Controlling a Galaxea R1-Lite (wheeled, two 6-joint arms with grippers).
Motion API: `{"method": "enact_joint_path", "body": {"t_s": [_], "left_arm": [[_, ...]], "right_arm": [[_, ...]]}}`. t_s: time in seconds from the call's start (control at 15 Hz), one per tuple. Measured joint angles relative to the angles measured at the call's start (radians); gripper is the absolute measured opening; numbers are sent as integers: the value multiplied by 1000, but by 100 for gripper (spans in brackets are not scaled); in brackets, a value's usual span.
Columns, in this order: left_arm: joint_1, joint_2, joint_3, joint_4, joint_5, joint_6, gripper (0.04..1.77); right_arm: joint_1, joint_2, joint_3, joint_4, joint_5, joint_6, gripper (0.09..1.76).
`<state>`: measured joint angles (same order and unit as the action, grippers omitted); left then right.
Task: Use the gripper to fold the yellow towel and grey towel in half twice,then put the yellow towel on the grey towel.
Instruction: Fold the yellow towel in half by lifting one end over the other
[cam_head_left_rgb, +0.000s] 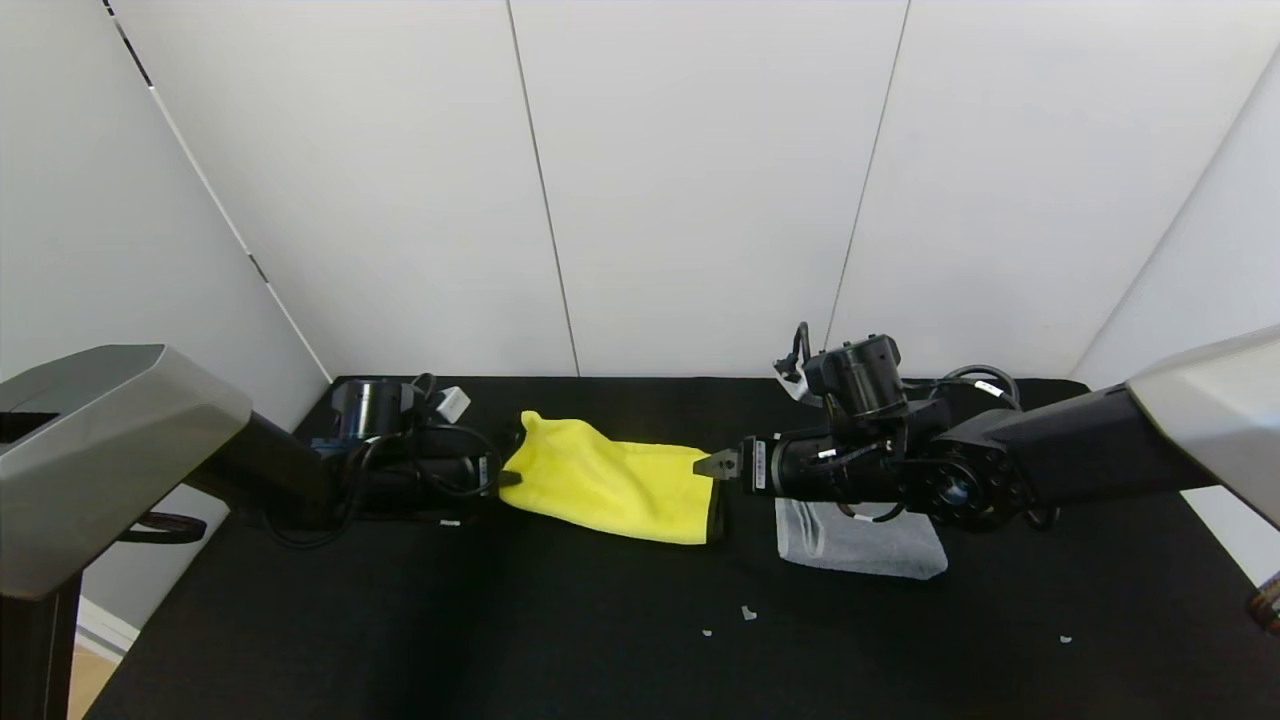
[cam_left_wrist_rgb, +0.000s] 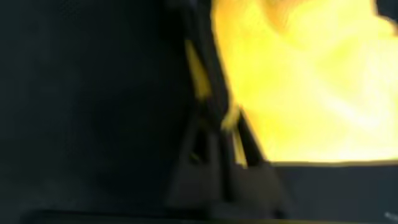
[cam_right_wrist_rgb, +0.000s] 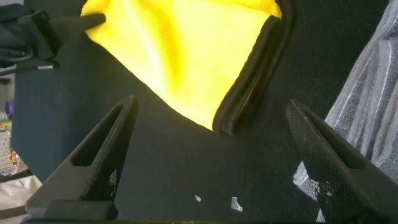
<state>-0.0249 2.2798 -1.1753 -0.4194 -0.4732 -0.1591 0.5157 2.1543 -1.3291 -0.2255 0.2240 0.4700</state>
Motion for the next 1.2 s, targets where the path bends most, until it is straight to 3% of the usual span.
{"method": "enact_joint_path", "body": {"t_s": [0.53,1.2], "left_arm": [[11,-38,13,-2,10,-2,14],[123,-159,131,-6,2,7,14]], "right_arm": [[0,2,-1,-1,0,0,170],[9,-3,-1,0,0,18,171]]}}
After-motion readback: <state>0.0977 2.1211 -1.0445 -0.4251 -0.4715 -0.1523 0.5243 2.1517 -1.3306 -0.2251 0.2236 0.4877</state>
